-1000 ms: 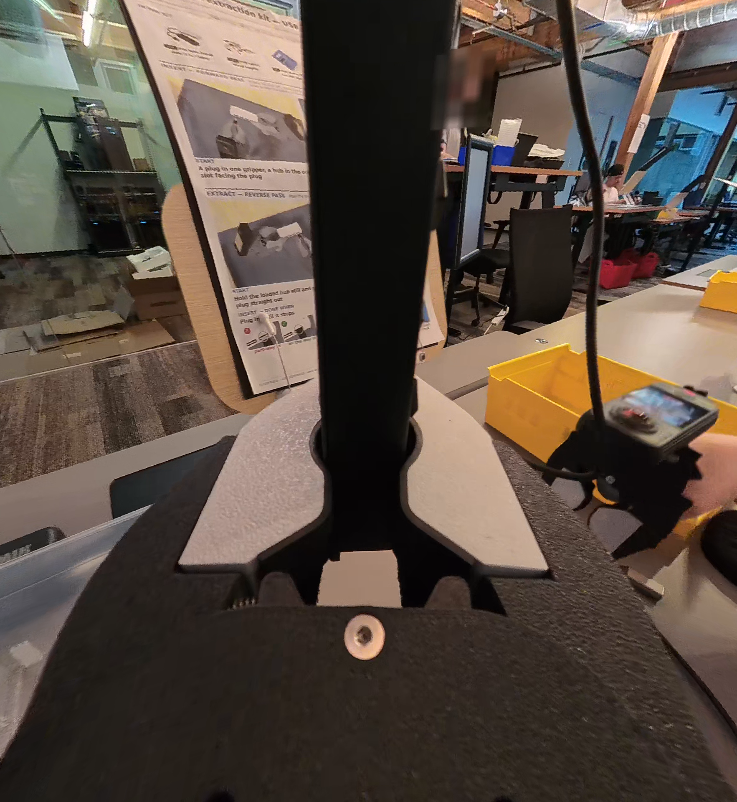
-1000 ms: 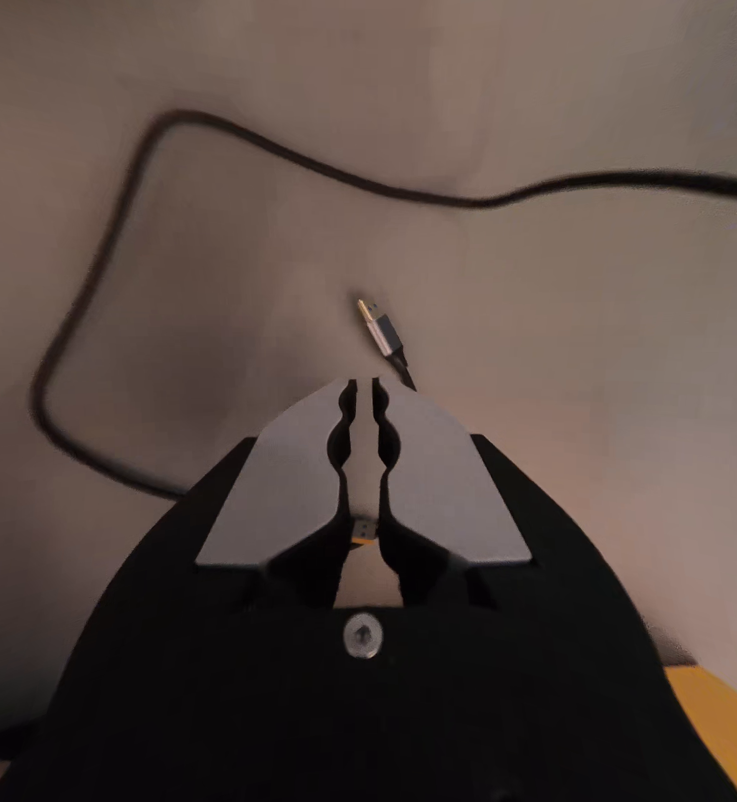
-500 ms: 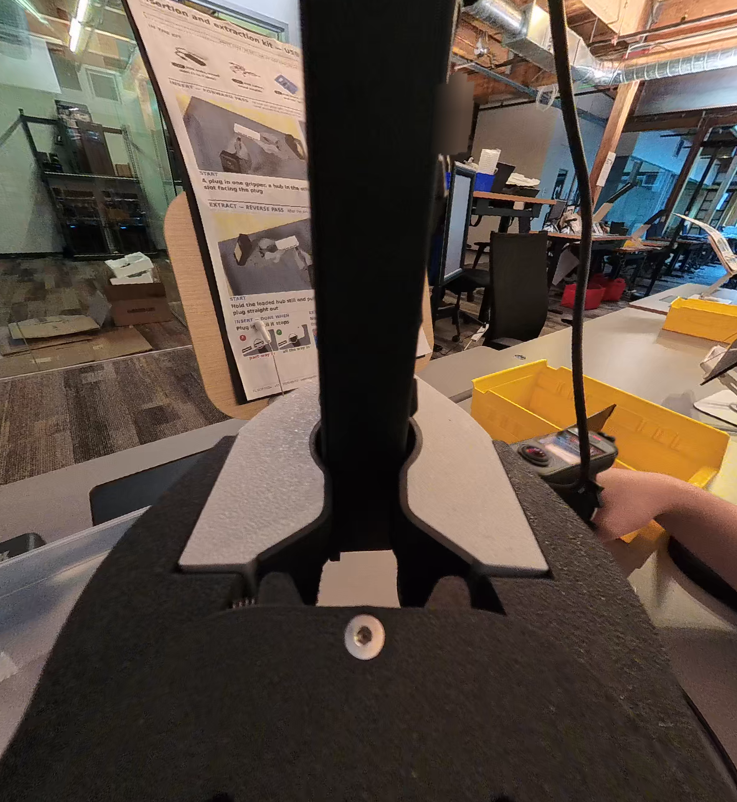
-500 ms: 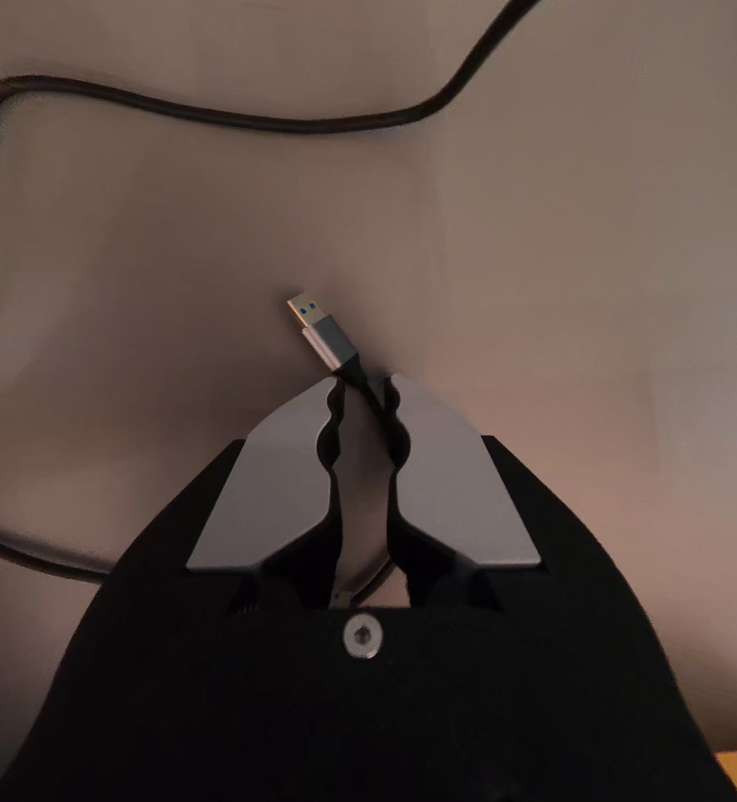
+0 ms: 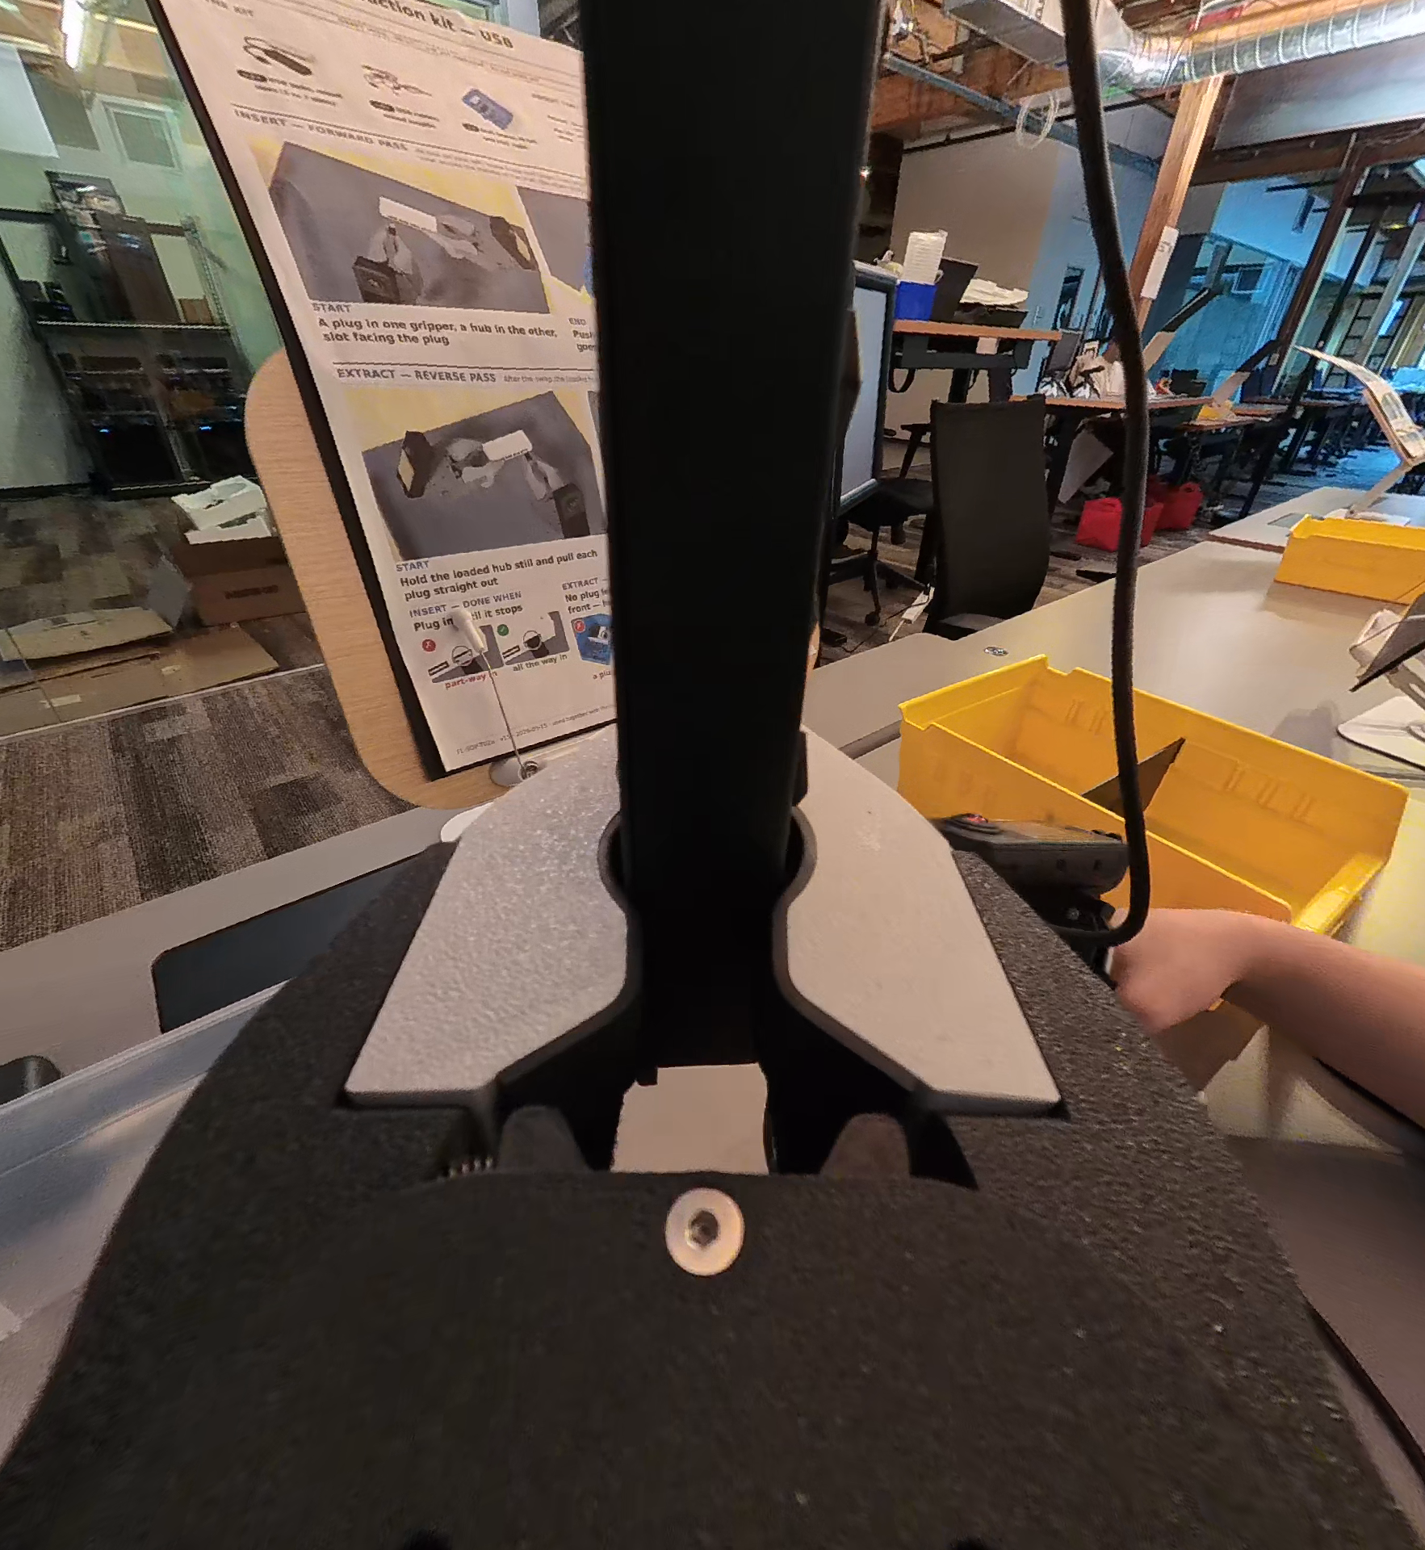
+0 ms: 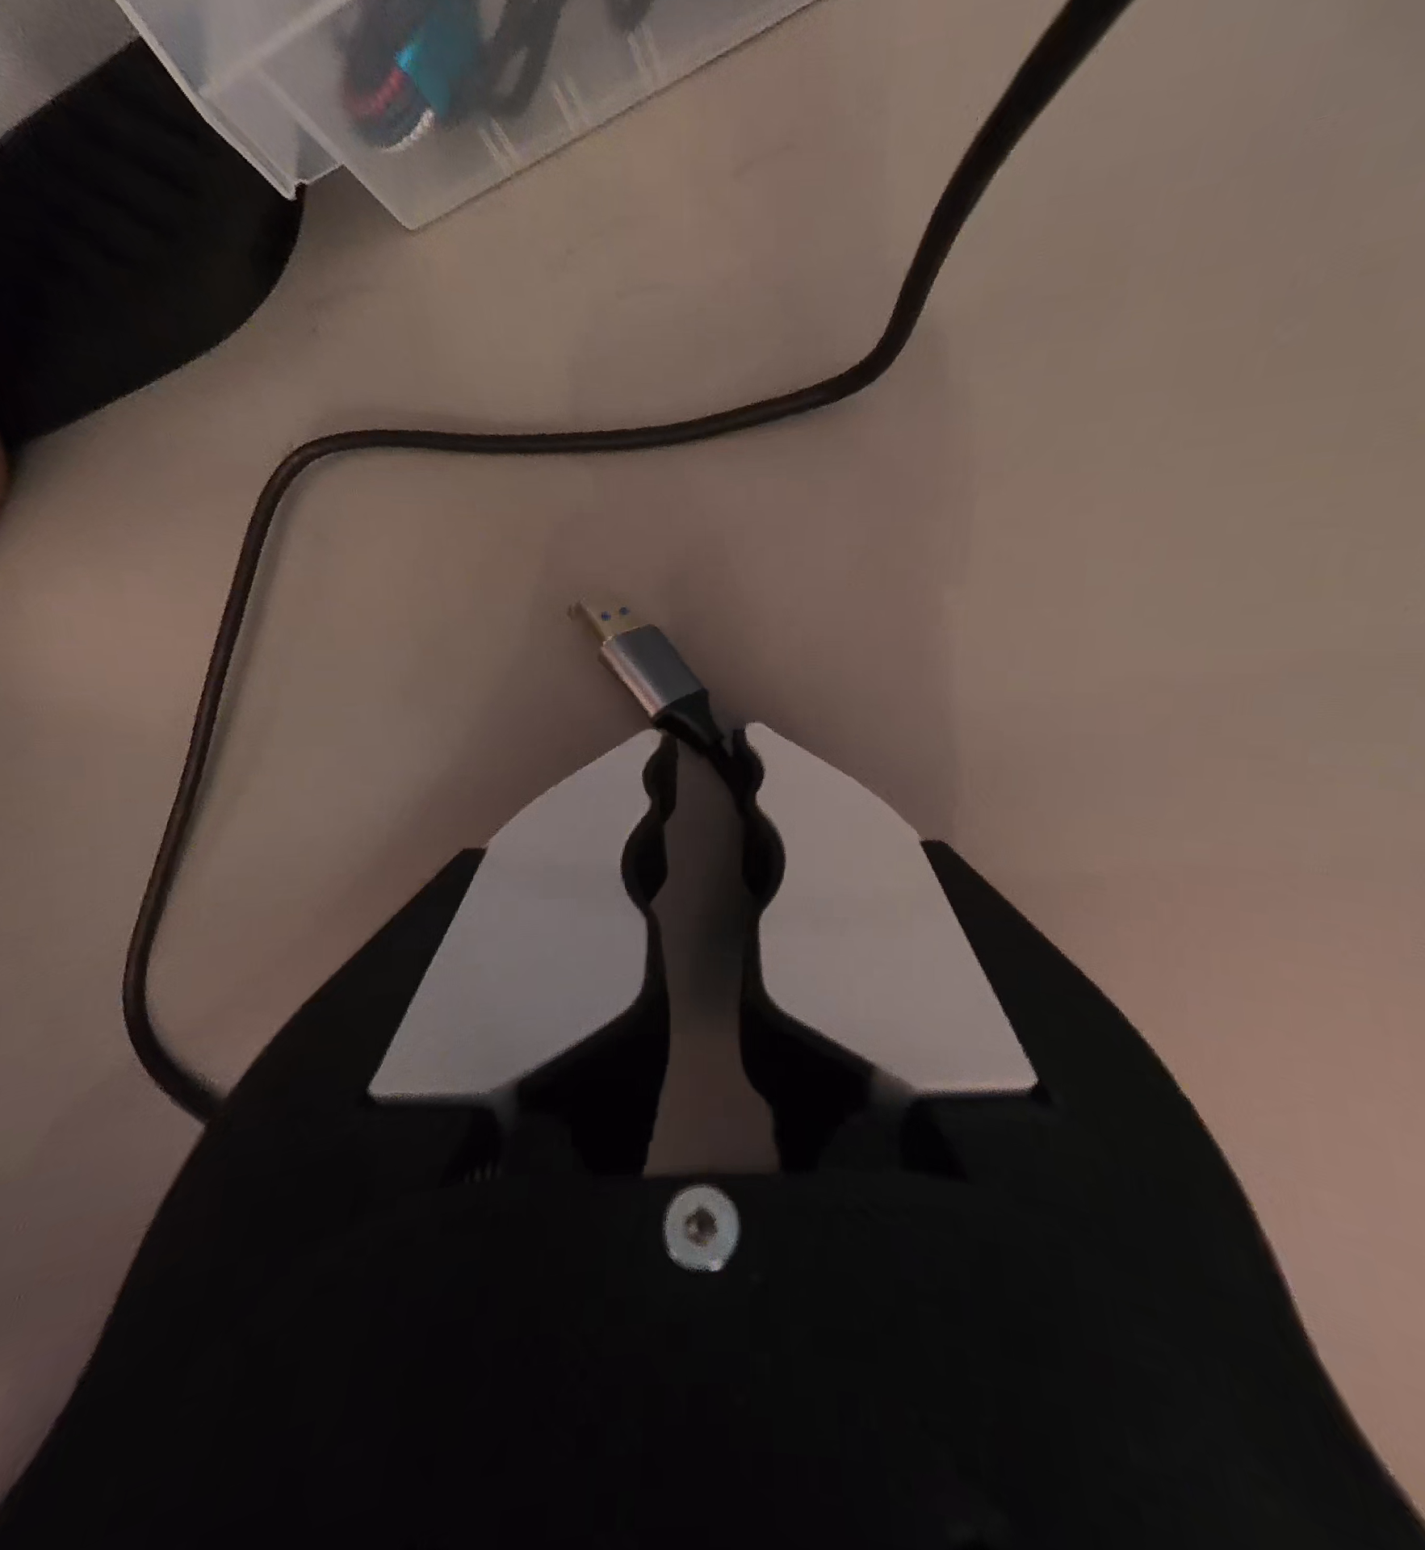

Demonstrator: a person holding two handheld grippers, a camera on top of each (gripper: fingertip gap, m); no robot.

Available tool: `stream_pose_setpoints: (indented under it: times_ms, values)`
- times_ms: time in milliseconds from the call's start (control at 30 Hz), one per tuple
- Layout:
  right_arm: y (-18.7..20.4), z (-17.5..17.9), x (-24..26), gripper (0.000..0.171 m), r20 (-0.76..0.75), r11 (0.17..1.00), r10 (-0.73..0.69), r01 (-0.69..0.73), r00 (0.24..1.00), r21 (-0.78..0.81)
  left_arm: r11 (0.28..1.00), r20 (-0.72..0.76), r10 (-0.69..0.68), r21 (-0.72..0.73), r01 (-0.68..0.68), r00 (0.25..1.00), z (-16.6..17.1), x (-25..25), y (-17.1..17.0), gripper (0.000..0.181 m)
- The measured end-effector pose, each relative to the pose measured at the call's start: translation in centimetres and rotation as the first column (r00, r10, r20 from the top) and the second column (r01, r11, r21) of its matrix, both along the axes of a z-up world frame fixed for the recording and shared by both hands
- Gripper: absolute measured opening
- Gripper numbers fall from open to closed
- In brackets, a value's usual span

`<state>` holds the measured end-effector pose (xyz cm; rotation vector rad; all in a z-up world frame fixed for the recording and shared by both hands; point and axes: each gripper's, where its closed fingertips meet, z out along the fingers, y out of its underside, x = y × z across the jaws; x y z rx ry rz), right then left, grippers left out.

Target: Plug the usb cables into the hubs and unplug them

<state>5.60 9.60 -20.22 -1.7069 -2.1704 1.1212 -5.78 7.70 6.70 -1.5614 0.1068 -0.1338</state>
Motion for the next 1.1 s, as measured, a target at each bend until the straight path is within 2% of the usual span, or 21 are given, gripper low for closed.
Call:
stream_pose_setpoints:
  times_ms: [200, 300, 433, 533, 867, 967, 1100]
  values:
    - [-0.8, 0.8, 0.6, 0.009, -0.012, 0.993, 0.104, -0.103, 0.994, 0.063, 1.000, 0.001, -0.002, -0.003, 0.002, 1.000, -0.1, 0.1, 0.1, 0.029]
    - [-2.8, 4.3, 0.6, 0.009, -0.156, 0.981, 0.191, -0.192, 0.969, 0.011, 1.000, 0.003, -0.001, 0.002, 0.001, 1.000, 0.0, 0.1, 0.1, 0.029]
    - [-5.3, 9.9, 1.3, 0.009, -0.388, 0.951, 0.287, -0.308, 0.876, 0.009, 1.000, 0.007, -0.001, 0.007, 0.001, 1.000, 0.1, 0.0, 0.0, 0.029]
    - [-5.9, 12.1, 1.9, 0.009, -0.464, 0.941, 0.320, -0.333, 0.826, 0.056, 1.000, 0.004, -0.001, 0.010, 0.001, 1.000, 0.1, 0.1, 0.1, 0.029]
    - [-4.0, 17.1, 3.4, 0.008, -0.592, 0.964, 0.260, -0.245, 0.763, 0.106, 1.000, 0.007, -0.028, 0.003, 0.028, 1.000, -0.5, 0.9, 0.9, 0.029]
    - [-3.2, 19.4, 4.0, 0.008, -0.653, 0.976, 0.192, -0.213, 0.732, 0.049, 1.000, -0.010, -0.031, -0.002, 0.031, 0.999, -0.5, 1.3, 1.1, 0.029]
    - [-3.5, 21.4, 4.9, 0.008, -0.662, 0.968, 0.132, -0.239, 0.738, -0.074, 1.000, -0.036, -0.027, -0.013, 0.027, 0.999, -0.6, 1.8, 1.3, 0.030]
